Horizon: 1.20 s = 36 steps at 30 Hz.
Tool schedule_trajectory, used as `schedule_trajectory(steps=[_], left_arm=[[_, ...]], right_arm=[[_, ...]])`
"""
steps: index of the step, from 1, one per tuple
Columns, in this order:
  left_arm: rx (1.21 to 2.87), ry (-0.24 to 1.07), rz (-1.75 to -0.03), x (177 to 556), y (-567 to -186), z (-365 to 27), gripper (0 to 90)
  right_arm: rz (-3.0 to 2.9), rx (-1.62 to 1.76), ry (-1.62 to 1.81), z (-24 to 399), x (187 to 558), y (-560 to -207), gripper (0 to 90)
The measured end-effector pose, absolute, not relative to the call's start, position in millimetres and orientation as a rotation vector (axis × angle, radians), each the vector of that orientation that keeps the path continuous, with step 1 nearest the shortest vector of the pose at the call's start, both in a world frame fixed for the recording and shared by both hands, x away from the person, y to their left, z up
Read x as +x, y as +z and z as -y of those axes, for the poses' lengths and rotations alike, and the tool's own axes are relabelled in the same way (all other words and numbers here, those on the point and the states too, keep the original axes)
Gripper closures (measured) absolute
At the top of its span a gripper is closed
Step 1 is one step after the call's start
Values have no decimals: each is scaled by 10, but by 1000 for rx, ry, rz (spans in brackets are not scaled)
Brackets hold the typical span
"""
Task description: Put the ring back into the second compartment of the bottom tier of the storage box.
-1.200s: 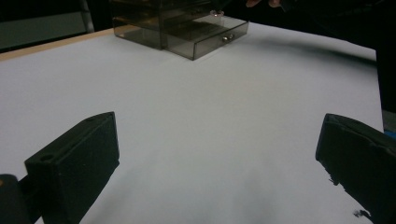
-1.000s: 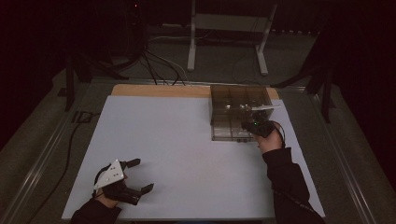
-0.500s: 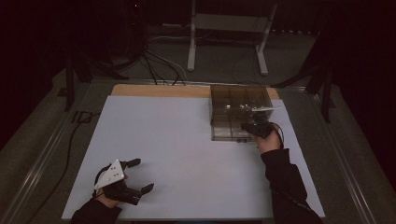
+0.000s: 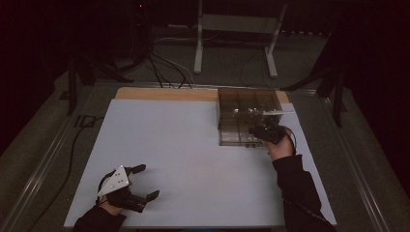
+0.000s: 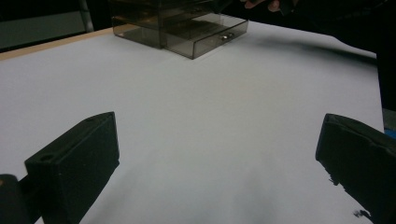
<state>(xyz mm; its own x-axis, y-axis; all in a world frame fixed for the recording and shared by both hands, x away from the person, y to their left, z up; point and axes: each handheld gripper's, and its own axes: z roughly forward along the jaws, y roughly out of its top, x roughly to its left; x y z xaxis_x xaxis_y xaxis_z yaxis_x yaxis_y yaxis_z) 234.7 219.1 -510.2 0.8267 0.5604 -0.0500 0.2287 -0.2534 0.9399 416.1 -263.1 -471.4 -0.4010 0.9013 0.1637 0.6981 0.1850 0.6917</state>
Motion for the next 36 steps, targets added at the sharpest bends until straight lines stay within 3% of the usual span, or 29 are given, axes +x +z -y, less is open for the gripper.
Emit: schedule_trajectory(steps=[26,36], left_arm=[[1840,355,-595,2345,-5101,-2189,6],[1843,355,-595,2349,-5103,-2181,6]], right_arm=[[-2294,1302,1252,2294,3821,-4322,15],[-2333,1196,1251,2181,3715,-4205,0]])
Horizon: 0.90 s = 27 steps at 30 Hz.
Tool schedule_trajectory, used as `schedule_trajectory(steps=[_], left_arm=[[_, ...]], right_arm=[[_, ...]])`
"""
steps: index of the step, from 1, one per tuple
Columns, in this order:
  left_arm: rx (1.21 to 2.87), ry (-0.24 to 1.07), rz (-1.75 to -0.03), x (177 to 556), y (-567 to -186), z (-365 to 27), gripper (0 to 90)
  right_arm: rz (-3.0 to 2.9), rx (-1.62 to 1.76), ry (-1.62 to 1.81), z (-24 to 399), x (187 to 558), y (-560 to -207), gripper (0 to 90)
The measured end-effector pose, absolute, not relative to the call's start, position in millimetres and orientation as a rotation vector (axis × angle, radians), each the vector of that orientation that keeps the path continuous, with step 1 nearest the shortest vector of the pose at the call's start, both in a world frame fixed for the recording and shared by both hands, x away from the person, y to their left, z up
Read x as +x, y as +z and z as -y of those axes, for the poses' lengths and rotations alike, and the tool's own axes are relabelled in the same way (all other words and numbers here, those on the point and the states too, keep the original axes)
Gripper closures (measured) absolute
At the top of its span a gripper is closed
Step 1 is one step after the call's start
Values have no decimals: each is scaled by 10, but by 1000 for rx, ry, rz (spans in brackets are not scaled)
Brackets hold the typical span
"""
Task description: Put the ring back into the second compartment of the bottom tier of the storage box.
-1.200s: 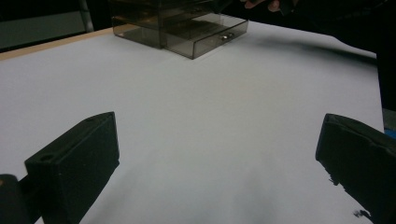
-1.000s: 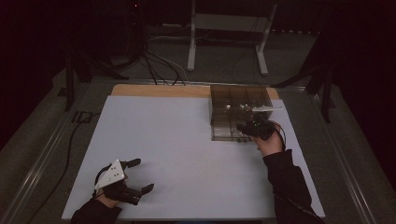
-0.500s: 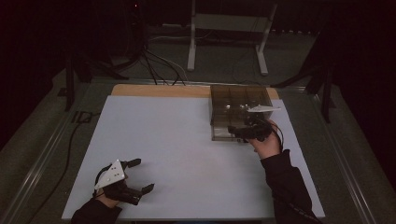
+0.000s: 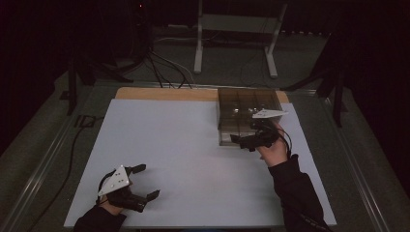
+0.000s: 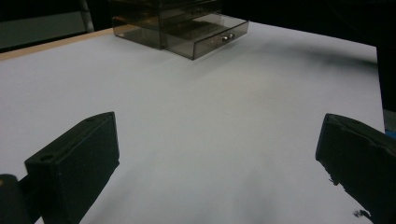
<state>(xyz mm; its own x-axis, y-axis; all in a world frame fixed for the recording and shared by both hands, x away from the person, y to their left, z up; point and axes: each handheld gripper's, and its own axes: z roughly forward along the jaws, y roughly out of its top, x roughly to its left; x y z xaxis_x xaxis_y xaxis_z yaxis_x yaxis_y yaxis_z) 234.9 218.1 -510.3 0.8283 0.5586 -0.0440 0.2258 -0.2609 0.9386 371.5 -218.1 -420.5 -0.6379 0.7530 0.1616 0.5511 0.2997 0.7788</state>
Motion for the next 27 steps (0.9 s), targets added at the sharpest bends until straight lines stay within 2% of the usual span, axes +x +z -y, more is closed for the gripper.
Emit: schedule_trajectory(steps=[16,27], left_arm=[[1834,352,-598,2349,-5102,-2194,6],[1837,354,-597,2347,-5102,-2194,7]], right_arm=[[-2402,1099,1321,2001,3510,-4259,0],[-2441,1086,1359,2003,3369,-4488,0]])
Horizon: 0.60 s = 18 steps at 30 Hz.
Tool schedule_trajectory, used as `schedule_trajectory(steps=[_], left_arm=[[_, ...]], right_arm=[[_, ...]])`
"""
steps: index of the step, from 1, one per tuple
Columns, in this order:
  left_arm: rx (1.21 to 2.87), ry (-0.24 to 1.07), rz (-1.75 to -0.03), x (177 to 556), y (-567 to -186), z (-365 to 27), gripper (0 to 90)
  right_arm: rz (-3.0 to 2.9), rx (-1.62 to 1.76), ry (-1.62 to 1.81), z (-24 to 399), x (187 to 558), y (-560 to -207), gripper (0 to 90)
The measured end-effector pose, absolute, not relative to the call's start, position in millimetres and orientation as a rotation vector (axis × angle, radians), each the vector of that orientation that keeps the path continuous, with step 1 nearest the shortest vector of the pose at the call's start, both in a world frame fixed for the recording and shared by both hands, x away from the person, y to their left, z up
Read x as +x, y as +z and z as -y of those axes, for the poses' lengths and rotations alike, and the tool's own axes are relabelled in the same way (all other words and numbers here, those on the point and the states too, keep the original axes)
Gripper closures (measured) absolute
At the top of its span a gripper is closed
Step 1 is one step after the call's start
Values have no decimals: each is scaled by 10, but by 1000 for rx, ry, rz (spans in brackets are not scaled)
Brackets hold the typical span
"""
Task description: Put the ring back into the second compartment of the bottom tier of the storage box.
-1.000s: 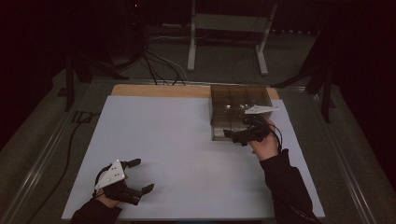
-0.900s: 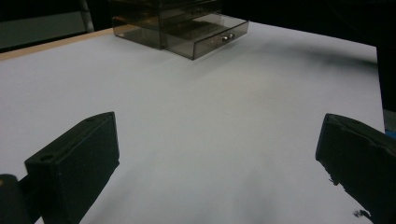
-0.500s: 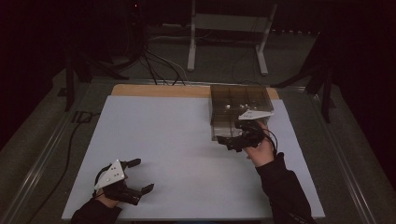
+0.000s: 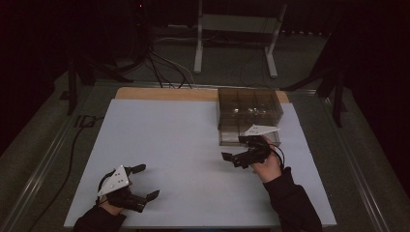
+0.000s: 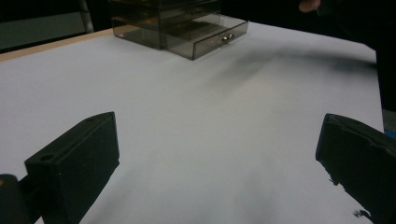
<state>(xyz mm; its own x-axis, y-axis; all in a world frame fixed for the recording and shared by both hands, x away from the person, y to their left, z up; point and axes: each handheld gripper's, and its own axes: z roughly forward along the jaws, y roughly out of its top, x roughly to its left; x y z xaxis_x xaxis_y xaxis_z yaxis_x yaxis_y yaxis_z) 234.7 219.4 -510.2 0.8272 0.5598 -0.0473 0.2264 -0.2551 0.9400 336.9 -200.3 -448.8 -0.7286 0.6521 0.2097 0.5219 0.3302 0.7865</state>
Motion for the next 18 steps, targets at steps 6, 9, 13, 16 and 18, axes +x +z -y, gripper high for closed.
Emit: schedule_trajectory(steps=[6,9,13,16,18], left_arm=[[1835,354,-596,2346,-5100,-2196,7],[1843,356,-593,2343,-5105,-2192,7],[1845,353,-593,2348,-5108,-2189,6],[1837,352,-595,2348,-5102,-2190,7],[1843,354,-593,2345,-5105,-2188,6]], right_arm=[[-2442,1069,1365,2034,3308,-4581,0],[-2455,1062,1377,2093,3263,-4646,0],[-2446,1051,1370,2183,3183,-4709,0],[-2443,1036,1357,2239,3133,-4752,0],[-2445,1031,1363,2280,3108,-4788,0]])
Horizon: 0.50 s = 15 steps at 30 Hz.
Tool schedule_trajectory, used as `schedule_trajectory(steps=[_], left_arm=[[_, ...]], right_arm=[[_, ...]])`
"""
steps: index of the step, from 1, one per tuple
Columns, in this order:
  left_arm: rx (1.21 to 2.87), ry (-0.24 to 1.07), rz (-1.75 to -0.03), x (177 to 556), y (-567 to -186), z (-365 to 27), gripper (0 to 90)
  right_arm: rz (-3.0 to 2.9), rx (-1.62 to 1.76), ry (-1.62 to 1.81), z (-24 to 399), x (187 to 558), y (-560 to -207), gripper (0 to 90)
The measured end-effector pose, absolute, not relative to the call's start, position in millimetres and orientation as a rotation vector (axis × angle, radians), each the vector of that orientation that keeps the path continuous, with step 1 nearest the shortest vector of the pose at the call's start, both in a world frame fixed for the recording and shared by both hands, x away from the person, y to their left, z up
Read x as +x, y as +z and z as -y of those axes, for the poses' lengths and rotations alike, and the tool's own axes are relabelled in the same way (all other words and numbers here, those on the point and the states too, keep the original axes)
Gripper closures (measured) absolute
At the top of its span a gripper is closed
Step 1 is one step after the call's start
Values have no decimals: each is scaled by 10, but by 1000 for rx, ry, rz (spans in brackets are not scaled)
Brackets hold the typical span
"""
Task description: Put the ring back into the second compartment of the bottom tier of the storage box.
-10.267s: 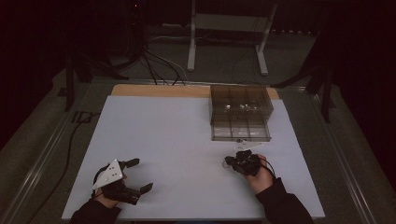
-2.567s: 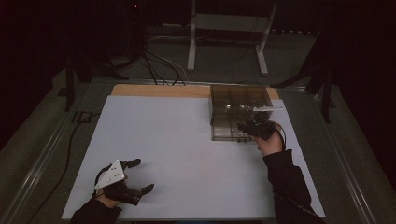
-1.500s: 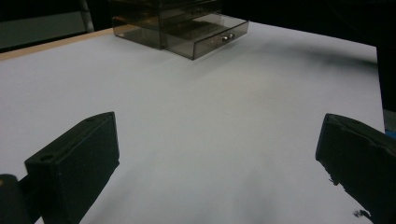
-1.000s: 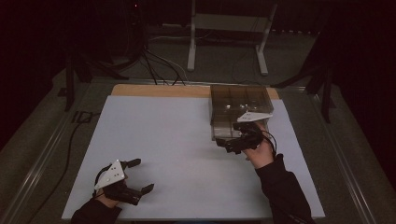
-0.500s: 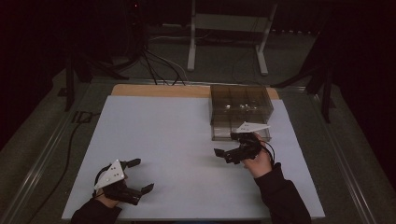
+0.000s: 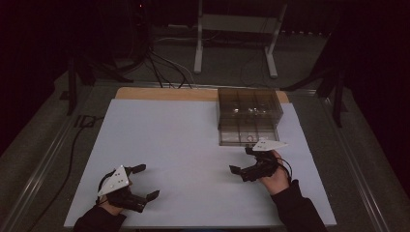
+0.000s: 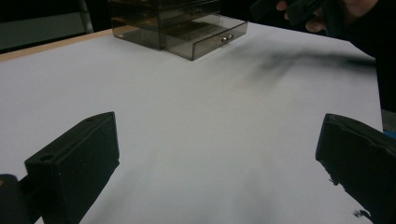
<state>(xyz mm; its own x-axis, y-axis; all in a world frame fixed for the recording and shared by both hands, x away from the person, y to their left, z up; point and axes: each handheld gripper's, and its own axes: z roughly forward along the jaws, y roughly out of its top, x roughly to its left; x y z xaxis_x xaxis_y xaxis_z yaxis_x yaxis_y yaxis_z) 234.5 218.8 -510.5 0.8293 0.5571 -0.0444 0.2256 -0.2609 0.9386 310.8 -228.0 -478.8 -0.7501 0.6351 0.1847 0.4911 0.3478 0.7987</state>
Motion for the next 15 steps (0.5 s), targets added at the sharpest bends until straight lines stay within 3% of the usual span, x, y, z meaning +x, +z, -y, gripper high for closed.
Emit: schedule_trajectory(steps=[15], left_arm=[[1837,355,-591,2342,-5097,-2191,7]], right_arm=[[-2430,1058,1371,2620,2845,-4906,0]])
